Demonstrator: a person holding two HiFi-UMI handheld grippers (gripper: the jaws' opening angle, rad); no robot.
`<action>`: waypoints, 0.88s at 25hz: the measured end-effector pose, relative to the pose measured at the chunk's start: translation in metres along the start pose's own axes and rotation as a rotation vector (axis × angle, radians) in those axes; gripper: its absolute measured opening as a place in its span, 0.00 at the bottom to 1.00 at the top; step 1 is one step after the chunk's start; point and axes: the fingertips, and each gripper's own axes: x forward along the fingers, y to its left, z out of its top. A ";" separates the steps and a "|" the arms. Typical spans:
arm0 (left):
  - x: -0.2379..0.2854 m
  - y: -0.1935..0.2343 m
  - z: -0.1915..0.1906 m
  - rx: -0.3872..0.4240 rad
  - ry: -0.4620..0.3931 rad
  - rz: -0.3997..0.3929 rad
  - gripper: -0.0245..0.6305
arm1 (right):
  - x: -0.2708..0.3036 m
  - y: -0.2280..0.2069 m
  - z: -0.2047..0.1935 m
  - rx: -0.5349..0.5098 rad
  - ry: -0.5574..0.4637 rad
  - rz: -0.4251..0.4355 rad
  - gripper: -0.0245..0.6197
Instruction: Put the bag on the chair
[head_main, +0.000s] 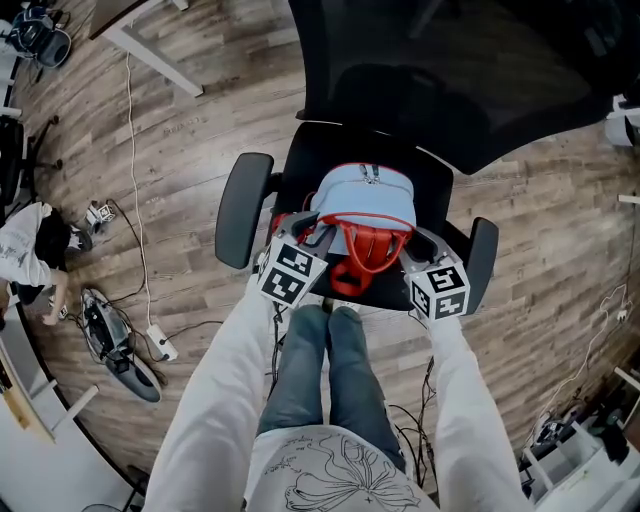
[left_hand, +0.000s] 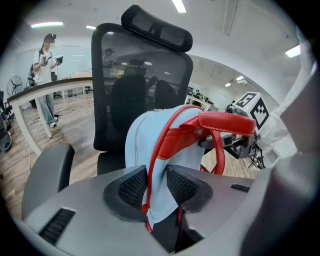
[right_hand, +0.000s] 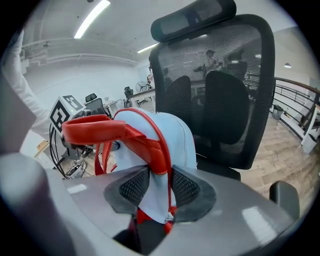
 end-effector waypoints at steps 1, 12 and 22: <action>0.000 0.000 0.000 -0.011 -0.009 0.002 0.23 | 0.000 -0.001 0.000 0.005 -0.003 -0.003 0.26; -0.051 0.007 0.019 -0.104 -0.138 0.081 0.26 | -0.038 -0.002 0.021 0.065 -0.073 -0.053 0.36; -0.153 -0.018 0.090 -0.160 -0.375 0.144 0.18 | -0.137 0.010 0.103 0.047 -0.314 -0.216 0.16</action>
